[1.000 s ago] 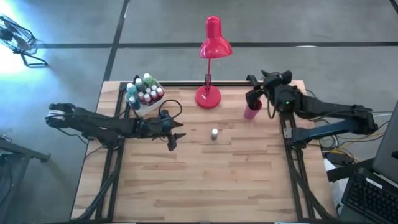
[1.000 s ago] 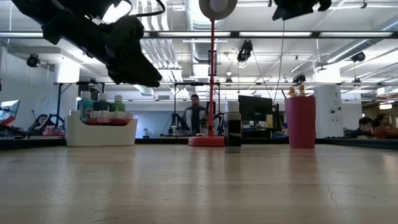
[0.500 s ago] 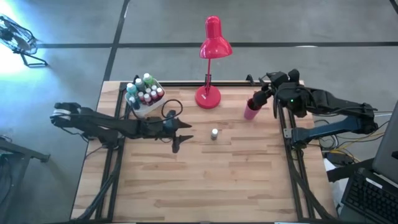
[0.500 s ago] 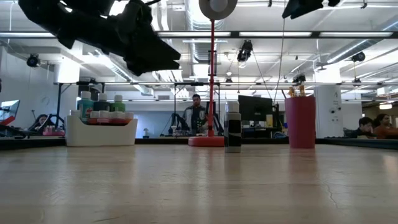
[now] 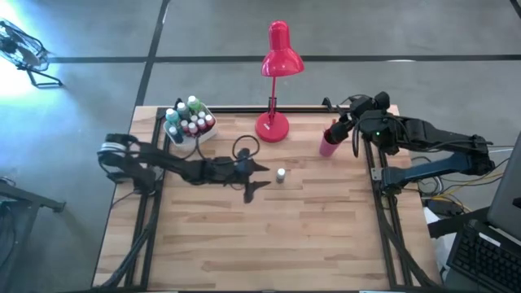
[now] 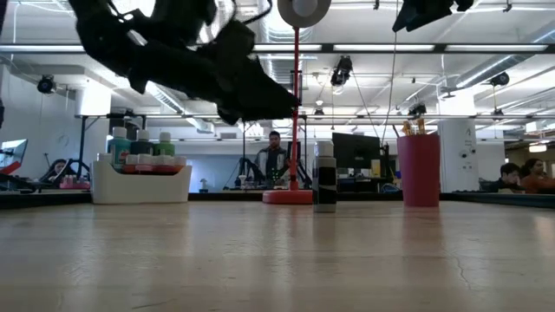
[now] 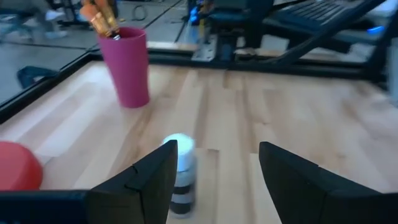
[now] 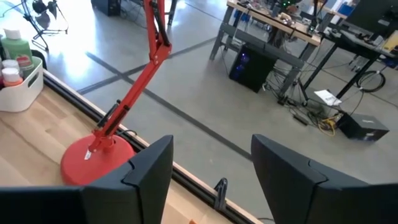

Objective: Pick & Place Paint Supplies
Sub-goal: Put the gray paint bottle into the white bin

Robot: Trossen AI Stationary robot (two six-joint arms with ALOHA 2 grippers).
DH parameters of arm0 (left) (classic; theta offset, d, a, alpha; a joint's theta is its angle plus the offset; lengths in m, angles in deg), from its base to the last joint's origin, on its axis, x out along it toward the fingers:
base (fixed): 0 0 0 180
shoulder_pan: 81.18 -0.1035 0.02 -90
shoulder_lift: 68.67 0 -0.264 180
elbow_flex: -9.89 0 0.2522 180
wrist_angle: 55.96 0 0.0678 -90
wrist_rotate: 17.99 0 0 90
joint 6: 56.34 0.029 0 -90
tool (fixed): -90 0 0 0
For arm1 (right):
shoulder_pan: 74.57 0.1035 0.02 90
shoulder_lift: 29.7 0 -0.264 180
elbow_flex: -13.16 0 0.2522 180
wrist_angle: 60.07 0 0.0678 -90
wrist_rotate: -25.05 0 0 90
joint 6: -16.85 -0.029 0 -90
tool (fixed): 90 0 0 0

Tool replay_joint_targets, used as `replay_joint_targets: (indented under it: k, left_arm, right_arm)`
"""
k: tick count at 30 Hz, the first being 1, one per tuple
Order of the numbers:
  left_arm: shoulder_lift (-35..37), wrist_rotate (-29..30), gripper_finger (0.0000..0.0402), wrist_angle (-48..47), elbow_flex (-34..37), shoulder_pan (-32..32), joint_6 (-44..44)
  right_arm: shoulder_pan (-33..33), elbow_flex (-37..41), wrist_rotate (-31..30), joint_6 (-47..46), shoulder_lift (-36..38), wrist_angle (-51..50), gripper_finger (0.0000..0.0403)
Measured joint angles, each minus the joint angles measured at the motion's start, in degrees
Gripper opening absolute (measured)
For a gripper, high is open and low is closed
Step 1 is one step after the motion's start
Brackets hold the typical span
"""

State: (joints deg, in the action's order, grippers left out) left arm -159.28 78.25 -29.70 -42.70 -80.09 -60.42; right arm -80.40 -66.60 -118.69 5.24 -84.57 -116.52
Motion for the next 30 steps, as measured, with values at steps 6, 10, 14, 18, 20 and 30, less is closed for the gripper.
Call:
replay_joint_targets:
  k: [6,10,14,18,20,30]
  left_arm:
    - [-6.9,5.3,0.0232,-0.1,-4.0,-0.7,0.4]
    - [-10.3,6.8,0.0232,-0.2,-6.0,-1.3,0.4]
    - [-13.6,6.8,0.0232,-0.1,-8.0,-2.1,-0.3]
    - [-15.8,6.8,0.0232,0.5,-9.5,-2.2,-0.3]
    - [-16.6,6.8,0.0232,1.6,-10.1,-2.2,-0.3]
    - [-16.8,4.8,0.0232,2.0,-10.9,-2.6,-0.3]
  right_arm:
    - [-0.1,0.0,-0.3,0.3,0.0,-0.1,0.0217]
    - [-0.1,0.0,-0.3,0.9,0.0,-0.4,0.0210]
    - [-0.1,0.0,-0.4,1.3,0.0,-0.4,0.0202]
    - [-0.1,0.0,-0.4,1.3,0.0,-0.4,0.0196]
    - [-0.1,0.0,-0.4,1.4,0.0,-0.4,0.0194]
    - [-0.2,0.0,-0.4,1.3,0.0,-0.3,0.0210]
